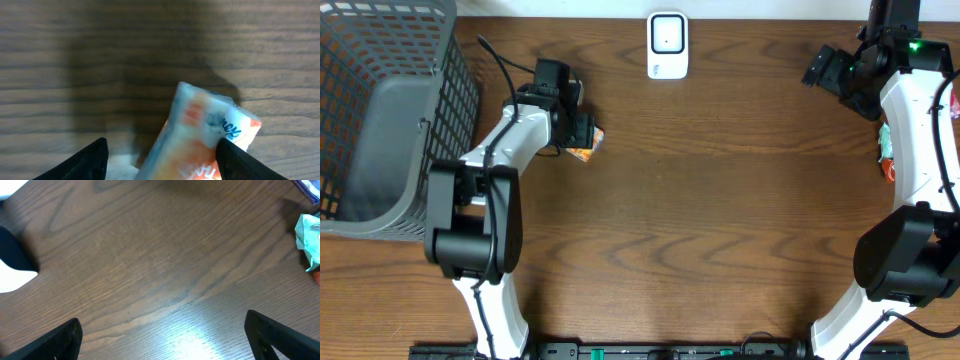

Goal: Scan the item barcode
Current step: 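Reach the left gripper to the orange Kleenex pack and grasp it, then raise the Kleenex pack toward the scanner with the left gripper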

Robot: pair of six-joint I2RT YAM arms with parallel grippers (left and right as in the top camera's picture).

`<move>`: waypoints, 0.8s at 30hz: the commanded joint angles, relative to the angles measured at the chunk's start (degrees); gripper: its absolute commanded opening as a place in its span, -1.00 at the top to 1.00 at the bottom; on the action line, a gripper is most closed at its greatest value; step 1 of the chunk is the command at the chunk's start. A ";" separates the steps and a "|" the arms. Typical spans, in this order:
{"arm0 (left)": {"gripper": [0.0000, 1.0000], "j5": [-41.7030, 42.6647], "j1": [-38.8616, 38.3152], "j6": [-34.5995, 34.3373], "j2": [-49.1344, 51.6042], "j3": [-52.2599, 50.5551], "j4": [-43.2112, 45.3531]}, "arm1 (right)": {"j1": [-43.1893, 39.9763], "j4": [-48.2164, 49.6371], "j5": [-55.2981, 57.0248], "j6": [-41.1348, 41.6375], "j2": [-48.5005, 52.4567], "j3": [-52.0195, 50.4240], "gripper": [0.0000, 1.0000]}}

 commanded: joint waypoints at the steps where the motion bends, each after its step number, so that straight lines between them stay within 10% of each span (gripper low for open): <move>1: -0.38 3.39 0.26 -0.85 1.22 -0.13 -0.48 | -0.22 -0.02 0.94 -0.57 -0.17 -0.11 -0.99; 7: 0.85 3.32 0.26 -0.87 0.85 0.02 -2.25 | -0.20 0.00 0.94 -0.57 -0.17 -0.11 -0.99; 16: 0.85 0.85 -0.04 -0.85 -6.62 0.07 -5.53 | -0.22 0.00 0.94 -0.57 -0.17 -0.11 -0.98; 24: 0.85 -28.68 -6.82 -4.98 -11.02 -0.09 -6.38 | -0.20 -0.02 0.92 -0.57 -0.17 -0.11 -0.98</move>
